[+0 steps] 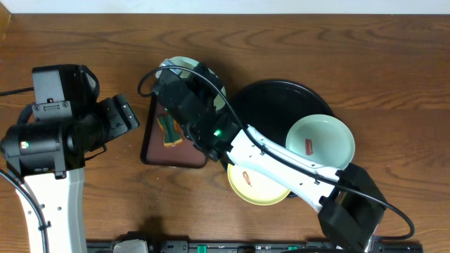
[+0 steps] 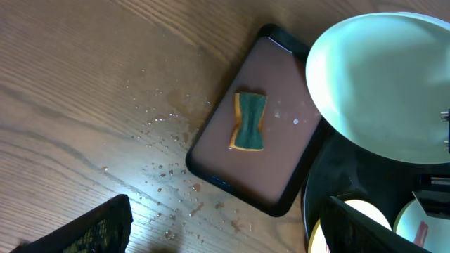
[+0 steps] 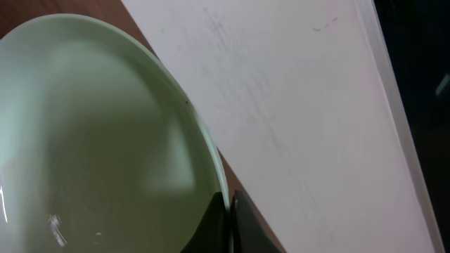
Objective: Clean dirty plates on tray and stack at the side
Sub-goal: 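Lift the cleaned green plate with the right gripper and tilt it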
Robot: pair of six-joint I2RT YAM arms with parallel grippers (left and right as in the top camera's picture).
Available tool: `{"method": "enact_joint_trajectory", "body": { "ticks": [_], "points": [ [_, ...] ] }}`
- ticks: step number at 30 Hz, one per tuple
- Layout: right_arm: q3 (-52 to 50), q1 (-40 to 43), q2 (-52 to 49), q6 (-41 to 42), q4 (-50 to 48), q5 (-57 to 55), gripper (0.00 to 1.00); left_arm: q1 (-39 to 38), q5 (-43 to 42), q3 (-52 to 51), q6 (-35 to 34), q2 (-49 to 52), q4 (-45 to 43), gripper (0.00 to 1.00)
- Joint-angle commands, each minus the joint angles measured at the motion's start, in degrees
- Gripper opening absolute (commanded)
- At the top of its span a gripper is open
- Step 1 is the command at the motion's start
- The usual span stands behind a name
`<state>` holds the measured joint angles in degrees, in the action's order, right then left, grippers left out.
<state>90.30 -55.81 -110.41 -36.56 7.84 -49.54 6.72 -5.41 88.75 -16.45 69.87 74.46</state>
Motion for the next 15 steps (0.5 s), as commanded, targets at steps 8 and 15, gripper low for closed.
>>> {"method": "enact_joint_trajectory", "body": {
  "ticks": [8,15],
  "points": [
    [1.5,-0.9,-0.7,-0.9,-1.3,-1.7,0.01,0.3,0.5,0.4,0.3,-0.2,0.1,0.86],
    [1.5,-0.9,-0.7,-0.8,-1.4,-1.7,0.01,0.3,0.5,0.4,0.3,-0.2,0.1,0.86]
  ]
}}
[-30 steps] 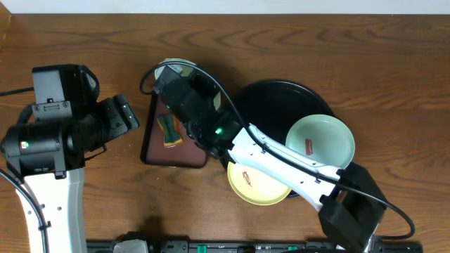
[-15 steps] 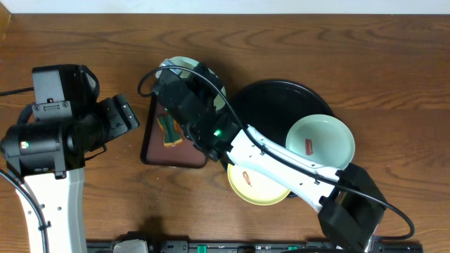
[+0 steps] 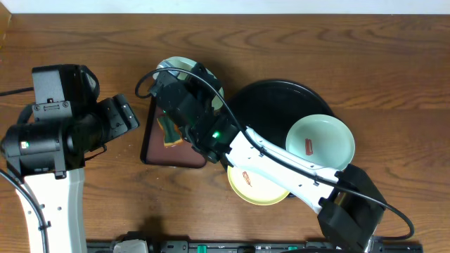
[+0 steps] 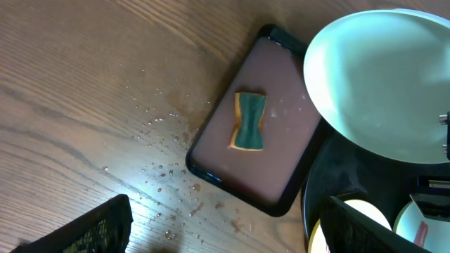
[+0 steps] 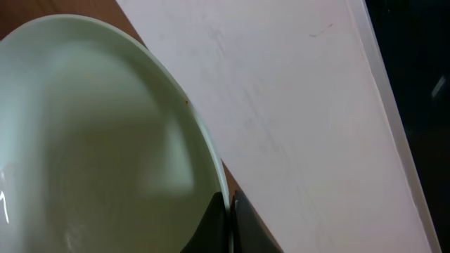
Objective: Clean dirty plates on tray and stack at the side
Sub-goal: 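Lift the cleaned green plate with the right gripper and tilt it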
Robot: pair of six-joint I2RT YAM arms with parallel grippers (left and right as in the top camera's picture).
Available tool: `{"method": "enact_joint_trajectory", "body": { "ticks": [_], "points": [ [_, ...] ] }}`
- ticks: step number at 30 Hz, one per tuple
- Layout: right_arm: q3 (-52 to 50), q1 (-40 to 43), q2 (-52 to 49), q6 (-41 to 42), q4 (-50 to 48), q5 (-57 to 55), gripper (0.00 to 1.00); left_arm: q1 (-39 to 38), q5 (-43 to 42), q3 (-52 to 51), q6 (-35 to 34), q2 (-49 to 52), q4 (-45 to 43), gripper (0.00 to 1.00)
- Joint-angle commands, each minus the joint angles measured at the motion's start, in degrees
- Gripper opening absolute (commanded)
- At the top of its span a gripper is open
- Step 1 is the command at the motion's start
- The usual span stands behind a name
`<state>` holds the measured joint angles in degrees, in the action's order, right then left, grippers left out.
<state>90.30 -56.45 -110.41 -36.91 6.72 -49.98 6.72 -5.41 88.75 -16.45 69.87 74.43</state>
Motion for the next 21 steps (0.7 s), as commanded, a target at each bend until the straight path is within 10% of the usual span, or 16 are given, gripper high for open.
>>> {"method": "enact_joint_trajectory", "body": {
  "ticks": [1,21],
  "points": [
    [1.5,-0.3,-0.7,-0.5,-0.3,-1.2,0.01,0.3,0.5,0.4,0.3,-0.2,0.1,0.86],
    [1.5,1.4,-0.7,3.9,-1.2,-2.8,0.01,0.3,0.5,0.4,0.3,-0.2,0.1,0.86]
  ]
}}
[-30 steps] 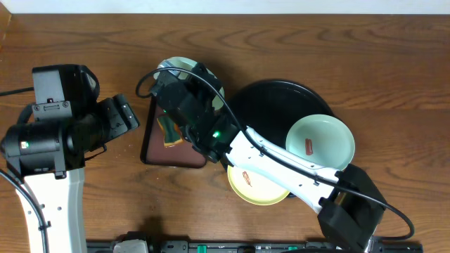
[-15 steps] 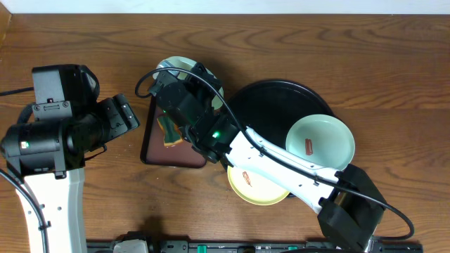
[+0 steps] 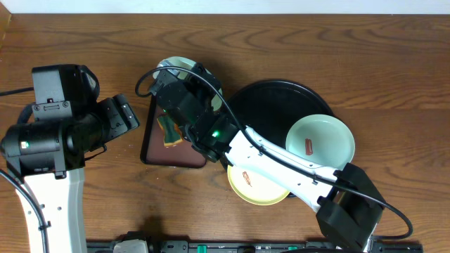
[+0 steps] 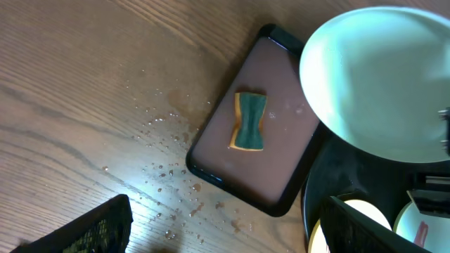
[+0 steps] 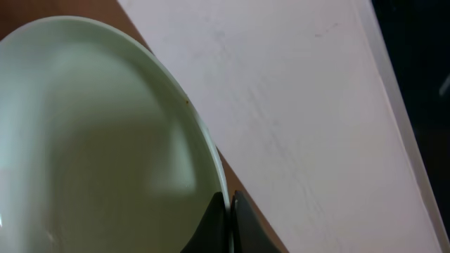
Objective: Clean dirty plates on tray and stack at the side
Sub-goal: 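Lift the cleaned green plate with the right gripper and tilt it, then carry the green plate to the right side of the table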
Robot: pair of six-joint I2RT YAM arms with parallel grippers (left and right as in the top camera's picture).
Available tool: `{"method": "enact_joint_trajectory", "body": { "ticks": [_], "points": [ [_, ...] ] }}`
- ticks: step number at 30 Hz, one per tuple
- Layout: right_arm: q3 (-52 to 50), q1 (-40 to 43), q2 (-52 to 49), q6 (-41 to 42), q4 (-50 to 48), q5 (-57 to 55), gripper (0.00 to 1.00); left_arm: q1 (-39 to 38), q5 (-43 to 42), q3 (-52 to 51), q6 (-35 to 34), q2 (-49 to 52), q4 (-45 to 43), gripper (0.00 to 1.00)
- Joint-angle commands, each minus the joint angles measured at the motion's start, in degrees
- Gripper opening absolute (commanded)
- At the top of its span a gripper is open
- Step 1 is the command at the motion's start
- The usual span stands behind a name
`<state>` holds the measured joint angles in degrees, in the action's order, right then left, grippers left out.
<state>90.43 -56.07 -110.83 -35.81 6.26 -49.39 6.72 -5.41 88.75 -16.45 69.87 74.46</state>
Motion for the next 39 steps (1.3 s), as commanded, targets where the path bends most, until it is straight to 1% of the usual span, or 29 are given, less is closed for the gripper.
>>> {"method": "enact_joint_trajectory", "body": {
  "ticks": [1,3,4,5,7,8,9,10,11,12,13,14,16,17,19,20,22,23,26,29,32,35,39],
  "points": [
    [1.3,0.8,-0.1,3.4,0.3,-2.1,0.01,0.3,0.5,0.4,0.3,-0.2,0.1,0.86],
    [1.3,-0.3,-0.1,0.1,2.5,-0.5,0.01,0.3,0.5,0.4,0.3,-0.2,0.1,0.86],
    [1.3,-0.5,-0.2,-1.1,2.0,-1.9,0.01,0.3,0.5,0.4,0.3,-0.2,0.1,0.86],
    [1.3,-0.4,-0.2,-0.4,1.0,-3.1,0.01,0.3,0.5,0.4,0.3,-0.2,0.1,0.86],
    [1.3,0.2,-0.2,5.0,-0.5,-2.9,0.01,0.3,0.5,0.4,0.3,-0.2,0.1,0.86],
    [1.3,0.0,-0.1,5.2,0.3,-0.2,0.01,0.3,0.5,0.4,0.3,-0.2,0.1,0.86],
    [1.4,-0.5,-0.1,2.5,1.4,2.1,0.01,0.3,0.5,0.4,0.3,-0.2,0.1,0.86],
    [1.3,-0.7,-0.1,0.7,1.1,1.5,0.01,0.3,0.5,0.4,0.3,-0.2,0.1,0.86],
    [1.3,-0.7,-0.1,1.0,-0.1,-0.3,0.01,0.3,0.5,0.4,0.3,-0.2,0.1,0.87],
    [1.3,-0.2,-0.1,3.6,-1.0,-2.3,0.01,0.3,0.5,0.4,0.3,-0.2,0.1,0.86],
    [1.4,-0.1,0.3,7.2,0.4,-0.6,0.01,0.3,0.5,0.4,0.3,-0.2,0.1,0.86],
    [1.4,-0.7,0.4,6.1,2.6,2.1,0.01,0.3,0.5,0.4,0.3,-0.2,0.1,0.86],
    [1.3,-1.4,0.3,5.4,3.6,0.4,0.01,0.3,0.5,0.4,0.3,-0.2,0.1,0.86],
    [1.3,-1.3,0.3,7.8,3.6,-2.0,0.01,0.3,0.5,0.4,0.3,-0.2,0.1,0.86],
    [1.4,0.0,0.5,17.5,4.5,-7.0,0.01,0.3,0.5,0.4,0.3,-0.2,0.1,0.87],
    [1.4,0.8,0.8,21.9,5.8,-7.6,0.01,0.3,0.5,0.4,0.3,-0.2,0.1,0.86],
    [1.4,3.3,1.8,33.5,11.0,-5.0,0.01,0.3,0.5,0.4,0.3,-0.2,0.1,0.86],
    [1.4,7.0,3.6,43.6,16.8,5.0,0.01,0.3,0.5,0.4,0.3,-0.2,0.1,0.87],
    [1.4,15.1,6.4,55.2,22.6,23.0,0.01,0.3,0.5,0.4,0.3,-0.2,0.1,0.86],
    [1.4,26.9,9.5,63.0,26.3,42.8,0.01,0.3,0.5,0.4,0.3,-0.2,0.1,0.86],
    [1.4,39.6,11.4,65.9,28.6,58.2,0.01,0.3,0.5,0.4,0.3,-0.2,0.1,0.86],
    [1.4,51.5,12.0,67.3,32.9,63.9,0.01,0.3,0.5,0.4,0.3,-0.2,0.1,0.86],
    [1.3,65.2,11.4,67.5,41.4,63.5,0.01,0.3,0.5,0.4,0.3,-0.2,0.1,0.86]
  ]
}}
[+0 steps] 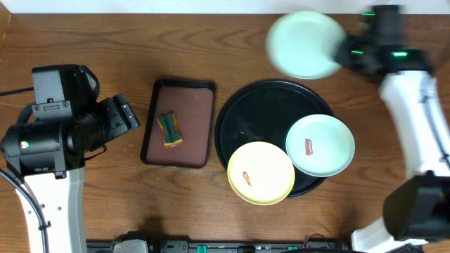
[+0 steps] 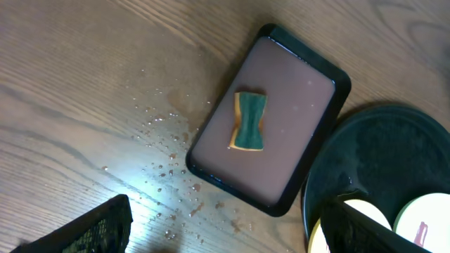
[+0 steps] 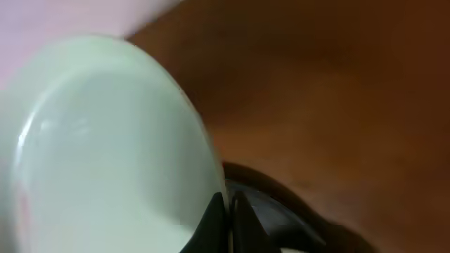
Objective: Clean dirty plates on tray and stack at the side
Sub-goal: 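Carry the green plate to the right side of the table, then move right gripper to the other green plate on the black tray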
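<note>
My right gripper point(image 1: 346, 48) is shut on the rim of a clean pale green plate point(image 1: 304, 35), held in the air at the table's far right, beyond the round black tray point(image 1: 242, 119). The image there is blurred. In the right wrist view its fingertips point(image 3: 226, 211) pinch the green plate point(image 3: 105, 140). On the tray lie a pale green plate point(image 1: 320, 145) and a yellow plate point(image 1: 261, 173), each with a red smear. My left gripper point(image 2: 225, 239) hangs open over the wet table, left of the sponge point(image 2: 249, 120).
A brown rectangular tray point(image 1: 177, 123) holding murky water and the green-yellow sponge point(image 1: 167, 131) sits left of the black tray. Water drops point(image 2: 169, 165) speckle the wood beside it. The table's far edge meets a white wall close behind the held plate.
My right gripper and the pale green plate were over the far right corner of the brown tray; now they are at the table's far right, beyond the black tray. The left arm has not moved.
At all three earlier moments my right gripper held the pale green plate tilted over the brown tray's far corner, shifting only slightly. Now the plate is across the table at the far right, still in the gripper. The left gripper stayed open throughout.
</note>
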Robot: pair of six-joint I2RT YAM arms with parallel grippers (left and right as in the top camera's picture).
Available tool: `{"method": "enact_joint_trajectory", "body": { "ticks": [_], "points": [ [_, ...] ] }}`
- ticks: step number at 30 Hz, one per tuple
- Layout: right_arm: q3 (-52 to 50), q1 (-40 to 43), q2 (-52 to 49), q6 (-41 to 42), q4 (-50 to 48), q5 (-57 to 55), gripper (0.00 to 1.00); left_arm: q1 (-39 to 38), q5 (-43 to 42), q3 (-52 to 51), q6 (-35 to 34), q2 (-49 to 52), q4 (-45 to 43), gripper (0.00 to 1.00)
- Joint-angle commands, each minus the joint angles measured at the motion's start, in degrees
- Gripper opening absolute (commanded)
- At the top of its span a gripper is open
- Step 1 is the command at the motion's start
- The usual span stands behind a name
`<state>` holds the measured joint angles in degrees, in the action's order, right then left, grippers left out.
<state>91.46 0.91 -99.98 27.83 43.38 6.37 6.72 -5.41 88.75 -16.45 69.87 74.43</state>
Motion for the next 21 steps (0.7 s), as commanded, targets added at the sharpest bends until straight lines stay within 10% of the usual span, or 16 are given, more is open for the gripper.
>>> {"method": "enact_joint_trajectory", "body": {
  "ticks": [1,18,21],
  "points": [
    [0.1,13.3,-0.1,3.8,7.4,7.2,0.01,0.3,0.5,0.4,0.3,-0.2,0.1,0.86],
    [-25.2,46.1,-1.4,-5.7,4.2,-0.1,0.04,0.3,0.5,0.4,0.3,-0.2,0.1,0.86],
    [-25.4,45.9,-1.3,-5.6,4.2,-1.7,0.51,0.3,0.5,0.4,0.3,-0.2,0.1,0.86]
  ]
}}
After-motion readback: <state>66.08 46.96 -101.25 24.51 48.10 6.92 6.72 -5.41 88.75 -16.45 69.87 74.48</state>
